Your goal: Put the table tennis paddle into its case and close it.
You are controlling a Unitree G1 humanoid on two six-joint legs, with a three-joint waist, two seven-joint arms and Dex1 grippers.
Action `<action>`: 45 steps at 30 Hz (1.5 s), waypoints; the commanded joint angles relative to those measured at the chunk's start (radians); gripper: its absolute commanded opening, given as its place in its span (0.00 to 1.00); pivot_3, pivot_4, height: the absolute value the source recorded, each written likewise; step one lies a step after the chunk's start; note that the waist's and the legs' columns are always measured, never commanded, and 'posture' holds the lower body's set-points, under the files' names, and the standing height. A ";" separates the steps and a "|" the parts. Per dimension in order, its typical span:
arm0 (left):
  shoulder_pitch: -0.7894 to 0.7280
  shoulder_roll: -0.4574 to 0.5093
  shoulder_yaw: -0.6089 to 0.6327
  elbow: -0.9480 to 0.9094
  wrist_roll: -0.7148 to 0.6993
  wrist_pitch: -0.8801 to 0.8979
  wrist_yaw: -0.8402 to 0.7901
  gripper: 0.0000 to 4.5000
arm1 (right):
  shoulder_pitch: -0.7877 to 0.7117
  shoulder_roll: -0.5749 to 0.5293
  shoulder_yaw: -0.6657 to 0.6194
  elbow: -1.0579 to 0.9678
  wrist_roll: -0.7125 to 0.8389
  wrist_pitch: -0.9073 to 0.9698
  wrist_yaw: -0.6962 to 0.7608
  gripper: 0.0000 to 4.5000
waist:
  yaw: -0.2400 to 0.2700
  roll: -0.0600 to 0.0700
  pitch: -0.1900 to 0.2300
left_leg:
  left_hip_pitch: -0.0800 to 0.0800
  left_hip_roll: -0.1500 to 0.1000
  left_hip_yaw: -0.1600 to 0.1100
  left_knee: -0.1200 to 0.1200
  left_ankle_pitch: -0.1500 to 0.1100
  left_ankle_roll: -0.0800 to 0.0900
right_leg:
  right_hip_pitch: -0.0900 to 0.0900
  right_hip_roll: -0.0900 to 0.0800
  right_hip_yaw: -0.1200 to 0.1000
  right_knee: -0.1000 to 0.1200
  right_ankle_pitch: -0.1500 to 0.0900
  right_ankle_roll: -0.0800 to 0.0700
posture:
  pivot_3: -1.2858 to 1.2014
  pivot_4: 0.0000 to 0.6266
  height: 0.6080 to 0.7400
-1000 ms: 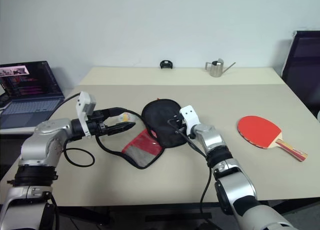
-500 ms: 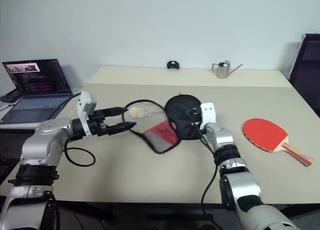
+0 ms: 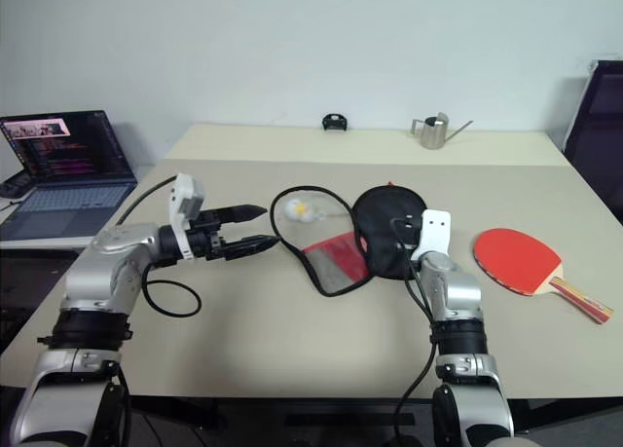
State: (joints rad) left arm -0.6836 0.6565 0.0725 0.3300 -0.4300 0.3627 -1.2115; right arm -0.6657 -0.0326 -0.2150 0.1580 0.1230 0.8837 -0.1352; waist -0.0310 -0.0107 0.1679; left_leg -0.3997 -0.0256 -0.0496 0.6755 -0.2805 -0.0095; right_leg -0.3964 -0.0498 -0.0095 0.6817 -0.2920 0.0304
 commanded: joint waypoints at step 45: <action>-0.018 -0.035 -0.040 -0.138 -0.008 0.035 0.013 1.00 | -0.013 -0.452 -0.024 -0.076 0.172 -0.066 0.521 0.99 | 0.003 0.000 0.000 | -0.001 0.001 0.001 0.000 0.000 0.001 | 0.000 0.002 0.000 -0.001 0.000 0.000 | 0.52 0.24 1.00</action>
State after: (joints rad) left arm -0.6860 0.6225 0.0321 0.2390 -0.4296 0.3953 -1.2069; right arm -0.6883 -0.4555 -0.2113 0.1228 0.2674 0.8131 0.3458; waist -0.0278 -0.0103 0.1683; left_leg -0.4003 -0.0243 -0.0488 0.6759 -0.2808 -0.0087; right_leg -0.3959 -0.0478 -0.0094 0.6806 -0.2920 0.0305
